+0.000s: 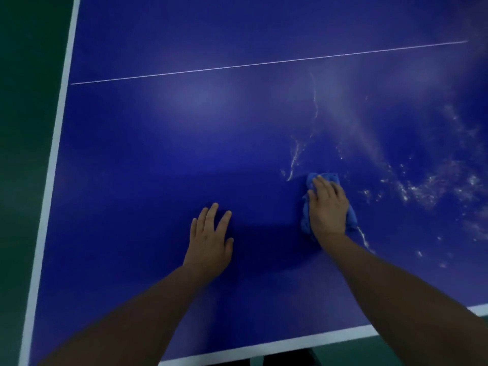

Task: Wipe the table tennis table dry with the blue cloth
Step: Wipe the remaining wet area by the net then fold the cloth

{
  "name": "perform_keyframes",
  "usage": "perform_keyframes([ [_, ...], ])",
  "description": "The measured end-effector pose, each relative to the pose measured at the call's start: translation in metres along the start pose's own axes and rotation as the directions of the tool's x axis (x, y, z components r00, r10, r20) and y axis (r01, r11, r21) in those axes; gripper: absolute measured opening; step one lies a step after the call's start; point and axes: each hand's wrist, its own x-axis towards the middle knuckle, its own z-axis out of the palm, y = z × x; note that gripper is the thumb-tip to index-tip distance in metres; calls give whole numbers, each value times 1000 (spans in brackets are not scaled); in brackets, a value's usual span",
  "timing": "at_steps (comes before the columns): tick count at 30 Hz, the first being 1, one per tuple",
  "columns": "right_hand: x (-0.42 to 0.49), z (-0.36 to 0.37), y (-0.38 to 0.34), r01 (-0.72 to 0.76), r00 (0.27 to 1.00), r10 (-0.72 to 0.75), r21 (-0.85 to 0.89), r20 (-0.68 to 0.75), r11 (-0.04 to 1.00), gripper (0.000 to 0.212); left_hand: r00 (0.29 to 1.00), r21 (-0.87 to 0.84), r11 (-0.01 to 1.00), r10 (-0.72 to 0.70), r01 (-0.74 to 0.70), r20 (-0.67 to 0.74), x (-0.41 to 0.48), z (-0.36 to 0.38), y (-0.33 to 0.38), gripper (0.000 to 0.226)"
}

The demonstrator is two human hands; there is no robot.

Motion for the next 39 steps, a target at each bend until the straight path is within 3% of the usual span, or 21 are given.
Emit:
perform_keyframes([
  [2, -17, -2, -19, 2, 999, 0, 61, -46, 998, 32, 1000, -19, 1000, 3, -4, -8, 9, -2, -1, 66],
  [4, -51, 12, -52, 205, 977, -210, 152, 20, 967, 33, 1000, -21, 1000, 15, -16, -15, 15, -5, -2, 64],
  [6, -75, 34, -85, 417, 897, -434, 159, 84, 895, 40, 1000, -13, 1000, 22, -23, -15, 21, -7, -4, 63],
  [12, -5, 44, -106, 503, 853, -499, 13, 152, 864, 43, 997, 146, 986, 76, -76, 4, 40, -8, -13, 66],
  [14, 29, 38, -76, 392, 916, -390, -14, 94, 920, 37, 997, 160, 984, 82, -80, -8, 48, -8, -11, 66],
  [17, 60, 17, -32, 31, 999, -32, 10, 30, 999, 39, 995, 127, 987, 100, -96, -21, 62, -9, -6, 65],
  [19, 67, 3, -15, -223, 975, 222, 45, 23, 974, 40, 994, 124, 987, 106, -102, -20, 68, -11, -2, 65],
  [21, 66, -1, -20, -349, 936, 352, 133, 3, 928, 37, 997, 107, 991, 78, -75, -24, 71, -8, 1, 65],
  [23, 53, 5, -51, -235, 968, 250, 241, -30, 942, 30, 998, 114, 993, 48, -43, -37, 69, -5, 1, 64],
  [25, 28, 23, -97, 43, 998, -52, 258, 29, 965, 34, 999, 122, 992, 18, -12, -49, 66, -2, -1, 67],
  [27, 4, 41, -136, 261, 950, -283, 161, 133, 952, 44, 998, 114, 993, -9, 16, -64, 66, 0, -3, 69],
  [31, 41, 50, -127, 367, 913, -374, 74, 162, 927, 44, 996, 139, 989, -27, 40, -89, 73, -1, -4, 71],
  [33, 80, 44, -95, 301, 946, -298, -3, 129, 954, 42, 996, 120, 992, -38, 48, -81, 78, -3, -1, 72],
  [36, 135, 24, -37, -12, 999, 12, -6, 40, 1000, 39, 995, 91, 994, -58, 65, -76, 87, -7, 12, 73],
  [38, 145, 9, -21, -247, 969, 247, 66, 6, 967, 41, 991, 71, 994, -81, 89, -104, 92, -7, 21, 75],
  [39, 143, 7, -27, -294, 954, 298, 121, -19, 948, 40, 989, 56, 993, -102, 109, -107, 93, -6, 26, 76],
])
